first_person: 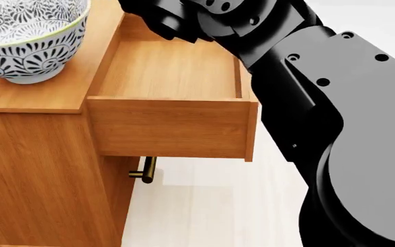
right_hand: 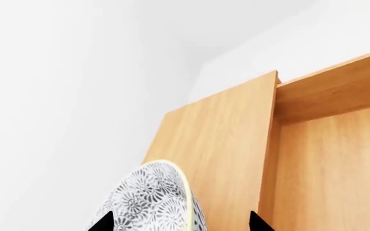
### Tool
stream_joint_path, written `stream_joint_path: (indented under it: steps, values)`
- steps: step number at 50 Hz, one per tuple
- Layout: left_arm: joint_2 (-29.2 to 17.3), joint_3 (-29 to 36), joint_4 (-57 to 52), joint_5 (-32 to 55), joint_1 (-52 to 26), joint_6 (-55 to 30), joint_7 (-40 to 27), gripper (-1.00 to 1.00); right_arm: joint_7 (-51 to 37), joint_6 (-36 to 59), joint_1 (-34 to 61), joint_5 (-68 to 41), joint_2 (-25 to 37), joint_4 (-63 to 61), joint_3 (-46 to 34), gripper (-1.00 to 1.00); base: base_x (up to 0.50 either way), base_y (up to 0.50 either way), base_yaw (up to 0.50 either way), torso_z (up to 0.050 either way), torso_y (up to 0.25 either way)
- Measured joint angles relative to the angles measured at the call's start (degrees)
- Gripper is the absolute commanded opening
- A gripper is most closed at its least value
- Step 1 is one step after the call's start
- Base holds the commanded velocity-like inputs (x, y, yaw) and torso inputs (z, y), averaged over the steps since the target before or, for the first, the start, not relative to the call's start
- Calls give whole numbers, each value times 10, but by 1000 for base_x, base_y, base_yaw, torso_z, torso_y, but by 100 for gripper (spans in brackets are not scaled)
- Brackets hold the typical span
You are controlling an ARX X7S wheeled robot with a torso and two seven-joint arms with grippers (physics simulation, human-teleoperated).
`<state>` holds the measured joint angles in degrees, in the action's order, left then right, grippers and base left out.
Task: Put the bowl on top of the cabinet.
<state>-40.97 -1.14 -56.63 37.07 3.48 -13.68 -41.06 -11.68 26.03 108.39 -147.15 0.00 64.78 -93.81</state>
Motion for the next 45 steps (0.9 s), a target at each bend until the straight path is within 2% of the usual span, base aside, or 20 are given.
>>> stream_joint_path:
  steps: [23,31,45]
  values:
    - [-8,10,-5,-5,-1,2,-9,100,66,8,21,28,7,56,-31,100,0,0,0,0,0]
    - [-10,19,-6,-12,-1,4,-11,100,27,-103,25,73,102,-136,-29,100,0,0,0,0,0]
    - [-8,36,-5,-28,1,11,-11,100,-130,-297,27,267,276,-484,-71,100,0,0,0,0,0]
